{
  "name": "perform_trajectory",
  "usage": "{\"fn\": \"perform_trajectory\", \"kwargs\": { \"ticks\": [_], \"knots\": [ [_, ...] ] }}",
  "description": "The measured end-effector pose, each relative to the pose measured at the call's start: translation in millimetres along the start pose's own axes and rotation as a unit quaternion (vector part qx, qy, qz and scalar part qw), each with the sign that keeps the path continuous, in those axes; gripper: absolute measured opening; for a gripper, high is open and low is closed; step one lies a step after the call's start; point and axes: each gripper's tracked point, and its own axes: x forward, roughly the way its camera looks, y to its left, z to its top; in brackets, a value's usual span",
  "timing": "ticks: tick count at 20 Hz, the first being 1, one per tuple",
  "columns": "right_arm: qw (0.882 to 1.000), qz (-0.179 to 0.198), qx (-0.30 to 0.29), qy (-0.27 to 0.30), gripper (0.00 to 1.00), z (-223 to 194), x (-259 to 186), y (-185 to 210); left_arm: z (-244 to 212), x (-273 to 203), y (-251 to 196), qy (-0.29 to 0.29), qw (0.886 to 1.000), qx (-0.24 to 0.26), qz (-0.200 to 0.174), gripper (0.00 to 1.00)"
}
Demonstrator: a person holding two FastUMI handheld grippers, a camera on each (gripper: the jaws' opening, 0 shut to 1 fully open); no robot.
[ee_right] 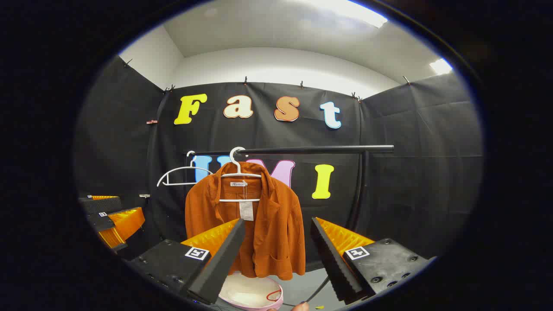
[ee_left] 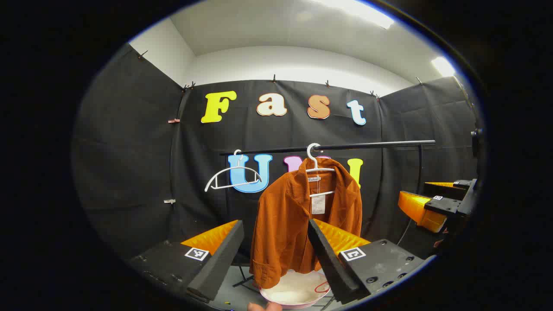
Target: Grasp the clothes on the hanger with both hands and then place them into the laundry hamper below.
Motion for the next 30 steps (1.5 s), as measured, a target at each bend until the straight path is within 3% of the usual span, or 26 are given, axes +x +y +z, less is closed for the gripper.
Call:
{"fn": "perform_trajectory", "kwargs": {
  "ticks": [8,18,23,24,27,30],
  "knots": [
    [1.000,-0.003,0.003,-0.001,0.98,-0.8,-0.6,3.3,-1.0,0.3,5.4,0.000,1.000,0.000,-0.001,0.98],
    [1.000,-0.011,0.008,0.001,0.98,-5.3,2.5,-1.2,-2.5,8.1,-0.7,-0.004,1.000,-0.007,-0.011,0.95],
    [1.000,-0.001,0.012,0.012,0.98,-25.0,41.1,-6.9,-17.4,54.7,-31.6,-0.004,1.000,0.005,-0.027,0.98],
    [1.000,0.002,0.015,0.012,0.98,-29.6,51.4,-9.9,-20.2,68.0,-39.4,-0.007,0.999,0.009,-0.029,0.92],
    [1.000,0.016,0.022,0.007,0.98,-43.3,86.4,-16.5,-28.4,118.3,-59.8,-0.030,0.999,0.015,-0.029,0.92],
    [0.999,0.039,0.026,0.002,0.98,-57.5,127.8,-17.4,-40.7,176.3,-66.0,-0.045,0.999,0.022,-0.007,0.95]
  ]
}}
